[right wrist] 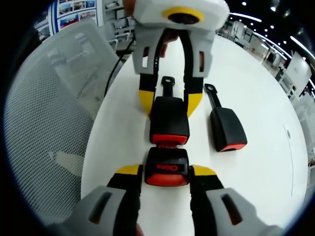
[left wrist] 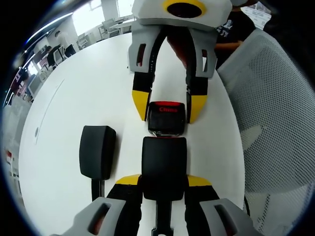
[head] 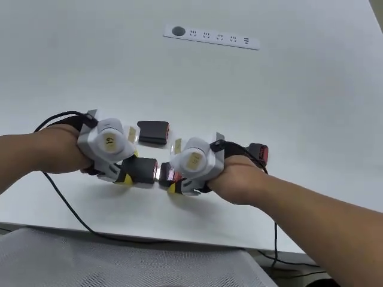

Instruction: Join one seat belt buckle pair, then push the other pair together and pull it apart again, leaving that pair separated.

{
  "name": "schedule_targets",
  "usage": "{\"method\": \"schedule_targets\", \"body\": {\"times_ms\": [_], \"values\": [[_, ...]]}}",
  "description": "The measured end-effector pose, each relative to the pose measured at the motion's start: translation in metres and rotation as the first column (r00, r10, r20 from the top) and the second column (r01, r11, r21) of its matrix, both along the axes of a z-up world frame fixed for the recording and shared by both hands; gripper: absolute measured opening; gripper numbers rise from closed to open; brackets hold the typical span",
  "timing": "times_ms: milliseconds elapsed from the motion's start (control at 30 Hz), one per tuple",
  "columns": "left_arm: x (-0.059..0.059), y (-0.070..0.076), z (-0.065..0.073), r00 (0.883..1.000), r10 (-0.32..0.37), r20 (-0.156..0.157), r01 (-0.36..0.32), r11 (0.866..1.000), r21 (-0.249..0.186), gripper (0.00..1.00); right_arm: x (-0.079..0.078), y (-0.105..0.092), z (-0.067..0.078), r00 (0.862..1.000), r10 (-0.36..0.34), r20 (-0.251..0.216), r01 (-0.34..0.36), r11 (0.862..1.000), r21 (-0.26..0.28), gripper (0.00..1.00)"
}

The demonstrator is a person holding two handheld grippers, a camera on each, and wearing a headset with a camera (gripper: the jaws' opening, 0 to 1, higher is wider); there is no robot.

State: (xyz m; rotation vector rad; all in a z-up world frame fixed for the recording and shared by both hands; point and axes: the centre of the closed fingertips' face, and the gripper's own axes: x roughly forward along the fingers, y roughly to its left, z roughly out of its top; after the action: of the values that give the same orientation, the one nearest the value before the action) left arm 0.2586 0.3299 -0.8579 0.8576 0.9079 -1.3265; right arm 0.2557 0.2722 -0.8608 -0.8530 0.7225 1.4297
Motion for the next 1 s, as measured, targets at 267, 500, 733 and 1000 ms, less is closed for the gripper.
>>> {"method": "schedule_targets", "body": {"times_ms": [267,500,733,1000], "values": [[0.003,-0.008,0.033,0.999,0.016,0.042,-0.013,0.998,-0.054,0.36,0.008,-0.005,0.032,0.996,-0.080,-0.024,0.082,0.994,0.071,0.37],[0.028,-0.021,0.056,0.995,0.011,0.099,-0.002,0.995,-0.097,0.36,0.022,-0.014,0.052,0.993,-0.114,0.006,0.113,0.988,0.104,0.36],[0.059,-0.029,0.054,0.990,0.009,0.143,0.005,0.995,-0.098,0.42,0.042,-0.051,0.050,0.984,-0.173,0.031,0.170,0.982,0.086,0.34],[0.080,-0.034,0.034,0.986,-0.038,0.160,0.049,0.997,-0.066,0.47,0.066,-0.117,0.041,0.967,-0.243,0.078,0.242,0.970,0.018,0.38]]}}
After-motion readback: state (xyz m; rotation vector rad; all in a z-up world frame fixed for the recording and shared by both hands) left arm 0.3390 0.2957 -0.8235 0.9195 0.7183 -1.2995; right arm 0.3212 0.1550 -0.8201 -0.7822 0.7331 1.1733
